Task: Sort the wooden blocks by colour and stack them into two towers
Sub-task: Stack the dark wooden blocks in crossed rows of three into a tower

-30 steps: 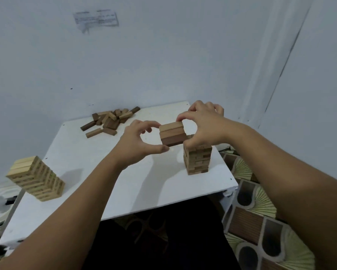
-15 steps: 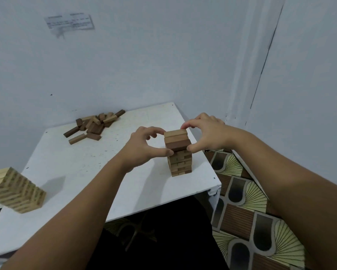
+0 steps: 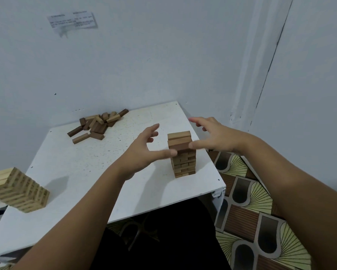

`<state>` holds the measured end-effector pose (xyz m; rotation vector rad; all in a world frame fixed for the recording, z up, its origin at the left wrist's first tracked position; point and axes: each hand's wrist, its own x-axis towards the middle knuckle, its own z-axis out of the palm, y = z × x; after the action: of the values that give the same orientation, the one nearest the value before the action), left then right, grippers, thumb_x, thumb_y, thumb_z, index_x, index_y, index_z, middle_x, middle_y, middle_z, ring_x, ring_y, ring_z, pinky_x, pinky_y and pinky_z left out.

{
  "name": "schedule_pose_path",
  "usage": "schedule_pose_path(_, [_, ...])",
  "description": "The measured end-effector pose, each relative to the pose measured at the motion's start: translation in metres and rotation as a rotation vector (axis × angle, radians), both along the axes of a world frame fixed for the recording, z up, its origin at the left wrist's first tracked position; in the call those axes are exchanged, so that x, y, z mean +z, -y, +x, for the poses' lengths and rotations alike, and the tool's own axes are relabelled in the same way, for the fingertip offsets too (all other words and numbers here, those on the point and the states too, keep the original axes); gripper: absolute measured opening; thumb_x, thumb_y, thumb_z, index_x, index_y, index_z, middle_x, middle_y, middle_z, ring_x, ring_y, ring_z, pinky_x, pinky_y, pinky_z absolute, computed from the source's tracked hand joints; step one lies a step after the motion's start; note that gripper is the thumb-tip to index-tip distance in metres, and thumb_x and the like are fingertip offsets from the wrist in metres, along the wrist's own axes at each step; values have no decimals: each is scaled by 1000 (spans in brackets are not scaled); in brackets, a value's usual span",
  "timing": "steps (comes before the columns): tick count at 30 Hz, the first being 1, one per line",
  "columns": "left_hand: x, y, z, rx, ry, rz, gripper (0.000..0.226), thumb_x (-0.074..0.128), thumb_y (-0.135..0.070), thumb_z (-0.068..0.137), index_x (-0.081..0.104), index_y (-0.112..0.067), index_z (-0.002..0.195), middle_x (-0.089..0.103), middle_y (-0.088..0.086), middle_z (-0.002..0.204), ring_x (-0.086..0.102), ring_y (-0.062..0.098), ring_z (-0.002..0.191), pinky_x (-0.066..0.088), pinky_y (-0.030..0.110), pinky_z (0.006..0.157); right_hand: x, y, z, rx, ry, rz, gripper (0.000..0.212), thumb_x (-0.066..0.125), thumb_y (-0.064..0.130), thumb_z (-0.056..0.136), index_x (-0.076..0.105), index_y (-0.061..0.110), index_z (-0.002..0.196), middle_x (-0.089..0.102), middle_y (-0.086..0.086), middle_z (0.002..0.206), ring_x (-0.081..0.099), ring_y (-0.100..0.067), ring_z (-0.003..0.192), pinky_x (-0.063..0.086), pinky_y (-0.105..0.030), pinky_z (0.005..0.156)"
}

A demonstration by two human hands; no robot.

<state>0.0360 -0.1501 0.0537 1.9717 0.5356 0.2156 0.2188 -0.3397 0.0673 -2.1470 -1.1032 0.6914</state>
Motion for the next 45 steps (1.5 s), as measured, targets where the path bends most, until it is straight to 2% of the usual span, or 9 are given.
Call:
schedule_pose_path(5, [-6,44,7,234,191,-358,101,39,-95,76,27,-40,161,32,-19,165,23,3,154,11,40,127,-26,-10,-25,-279,-384,406,51,34,46,108,33,37,158,33,16,161,28,1,141,18,-32,117])
schedule_pose_path(11, [-2,80,23,312,210,-478,88,11,-88,86,25,-44,161,24,-23,166,16,-1,153,10,35,119,-46,-30,-45,-403,-576,524,66,28,64,96,39,37,155,37,15,162,28,-4,150,11,-45,127])
schedule_pose_path(15, [11,103,26,305,192,-419,44,5,-61,106,47,-51,114,52,-33,91,49,-33,61,33,8,85,-49,-38,-51,-393,-622,596,60,20,54,108,34,26,159,36,13,163,29,-2,149,12,-41,129])
schedule_pose_path(20, [17,111,26,311,211,-440,63,7,-57,107,47,-28,145,50,-33,78,47,-30,48,33,-5,44,-50,-41,-55,-397,-651,585,60,19,55,109,37,26,158,43,15,156,41,-2,140,24,-31,122])
schedule_pose_path(23, [8,105,28,324,218,-453,41,9,-61,105,46,-47,114,53,-33,83,50,-31,55,35,-5,48,-52,-42,-55,-408,-628,592,58,20,56,109,40,29,156,48,16,150,46,0,133,26,-36,124])
schedule_pose_path(27, [2,94,28,296,213,-394,50,6,-69,101,39,-51,135,52,-46,115,47,-38,88,31,-1,83,-51,-40,-52,-418,-572,619,56,20,53,109,40,30,156,39,12,161,30,-5,149,14,-42,128])
schedule_pose_path(30, [-1,80,19,287,178,-318,82,8,-83,90,31,-43,158,36,-34,154,34,-19,135,16,30,124,-49,-33,-45,-426,-535,609,55,17,52,109,40,31,155,39,11,161,30,-7,150,12,-40,126])
schedule_pose_path(39, [0,75,20,304,166,-371,103,6,-90,76,21,-39,164,20,-21,169,10,3,156,1,45,125,-50,-40,-47,-403,-591,597,64,12,59,107,36,28,158,36,14,162,26,-2,151,8,-38,127])
schedule_pose_path(45, [-4,85,30,292,200,-373,77,4,-69,101,33,-27,159,46,-36,111,42,-41,70,30,5,86,-53,-43,-50,-410,-597,608,64,14,60,107,44,27,154,42,14,159,29,-1,149,10,-40,129])
